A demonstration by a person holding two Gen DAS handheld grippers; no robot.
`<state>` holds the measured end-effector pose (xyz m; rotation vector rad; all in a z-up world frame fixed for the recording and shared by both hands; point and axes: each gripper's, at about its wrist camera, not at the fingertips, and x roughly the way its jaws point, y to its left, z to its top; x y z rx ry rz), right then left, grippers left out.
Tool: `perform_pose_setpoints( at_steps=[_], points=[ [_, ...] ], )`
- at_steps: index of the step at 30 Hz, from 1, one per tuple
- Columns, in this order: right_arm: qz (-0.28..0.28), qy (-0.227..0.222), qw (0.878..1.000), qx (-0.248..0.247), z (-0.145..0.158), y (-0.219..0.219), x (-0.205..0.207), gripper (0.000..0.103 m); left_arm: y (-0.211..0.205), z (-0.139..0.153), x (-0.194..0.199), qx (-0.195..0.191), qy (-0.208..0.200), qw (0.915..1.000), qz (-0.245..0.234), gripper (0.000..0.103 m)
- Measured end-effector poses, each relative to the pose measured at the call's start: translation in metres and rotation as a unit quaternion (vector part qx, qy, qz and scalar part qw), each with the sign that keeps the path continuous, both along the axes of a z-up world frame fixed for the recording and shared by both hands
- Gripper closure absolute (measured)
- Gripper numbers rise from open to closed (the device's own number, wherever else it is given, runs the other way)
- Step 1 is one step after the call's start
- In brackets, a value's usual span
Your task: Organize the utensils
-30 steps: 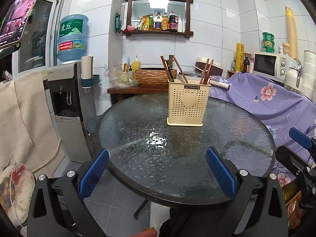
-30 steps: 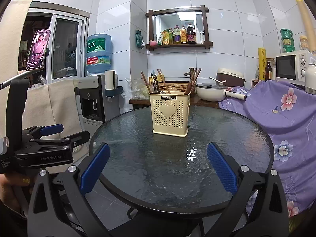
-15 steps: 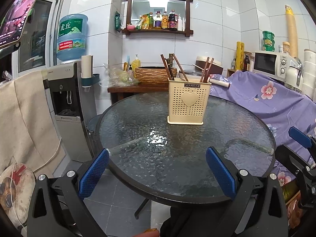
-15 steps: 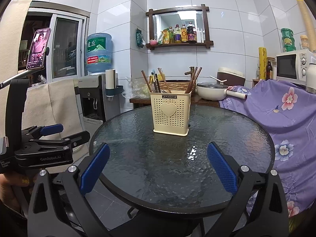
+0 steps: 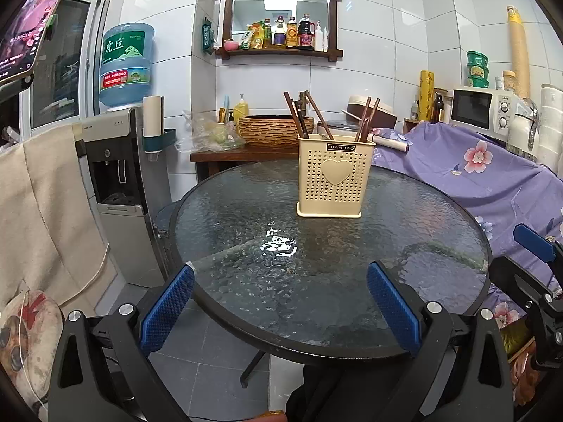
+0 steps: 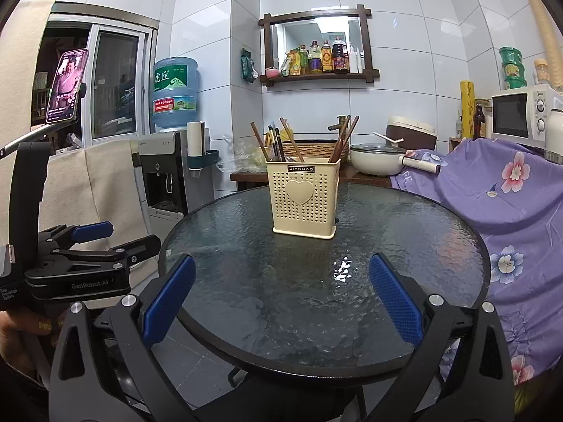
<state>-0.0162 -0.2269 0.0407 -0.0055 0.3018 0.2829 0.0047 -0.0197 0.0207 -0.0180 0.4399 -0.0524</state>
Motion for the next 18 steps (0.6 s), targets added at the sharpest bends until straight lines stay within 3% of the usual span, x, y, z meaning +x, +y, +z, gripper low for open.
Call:
perform_pose_setpoints(
  at_steps=[18],
  points=[
    [-0.003,0.004,1.000,0.002,-0.0015,-0.0006,0.0021,0.006,-0.0011,-0.0025,0.0023,0.006,0.009,0.9999,0.006,0.006]
  ],
)
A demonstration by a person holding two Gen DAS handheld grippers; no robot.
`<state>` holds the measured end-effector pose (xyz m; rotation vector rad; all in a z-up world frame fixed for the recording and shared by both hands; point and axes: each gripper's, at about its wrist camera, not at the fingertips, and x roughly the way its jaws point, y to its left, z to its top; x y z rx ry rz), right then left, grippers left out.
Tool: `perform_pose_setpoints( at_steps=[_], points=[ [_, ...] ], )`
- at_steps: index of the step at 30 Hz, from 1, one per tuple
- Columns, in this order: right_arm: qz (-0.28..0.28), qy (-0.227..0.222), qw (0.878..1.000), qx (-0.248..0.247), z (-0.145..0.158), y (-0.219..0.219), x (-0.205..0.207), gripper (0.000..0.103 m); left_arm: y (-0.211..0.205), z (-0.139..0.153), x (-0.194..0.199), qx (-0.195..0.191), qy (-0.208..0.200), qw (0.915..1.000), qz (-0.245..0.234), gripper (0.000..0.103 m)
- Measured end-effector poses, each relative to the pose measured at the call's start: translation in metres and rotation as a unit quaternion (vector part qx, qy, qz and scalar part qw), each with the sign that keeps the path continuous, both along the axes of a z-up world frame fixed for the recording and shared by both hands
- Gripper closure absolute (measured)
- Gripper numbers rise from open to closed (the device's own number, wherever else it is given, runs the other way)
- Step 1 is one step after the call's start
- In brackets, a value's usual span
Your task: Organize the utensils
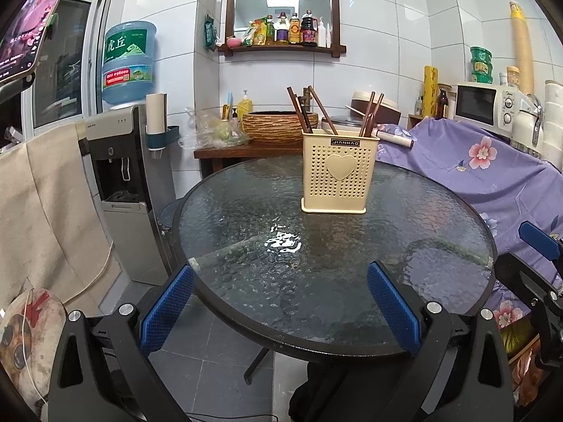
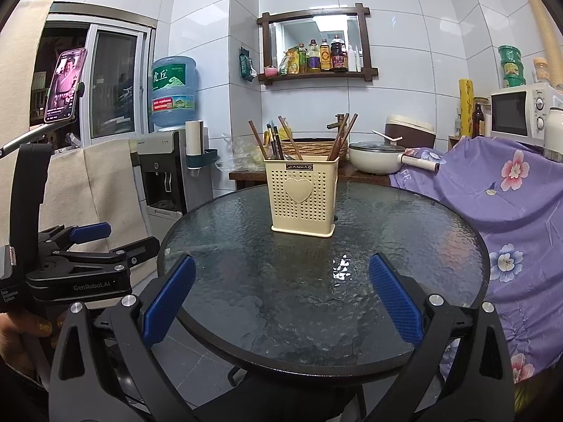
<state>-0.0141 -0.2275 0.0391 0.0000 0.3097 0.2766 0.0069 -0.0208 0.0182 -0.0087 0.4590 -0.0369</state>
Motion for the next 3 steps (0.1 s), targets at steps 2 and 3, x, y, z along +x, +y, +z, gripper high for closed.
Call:
perform_pose_setpoints(
  at_steps=[2,3],
  points=[
    [0.000,0.002,1.000,0.001,-0.0012,0.0003,0.0005,0.006,0.0001,-0.0003,0.0003,0.000,0.002,1.0000,0.001,0.006],
    [0.000,0.003,1.000,0.000,-0.0016,0.0006,0.0008,0.006,-0.0001,-0.0005,0.0002,0.001,0.002,1.0000,0.001,0.006]
  ],
)
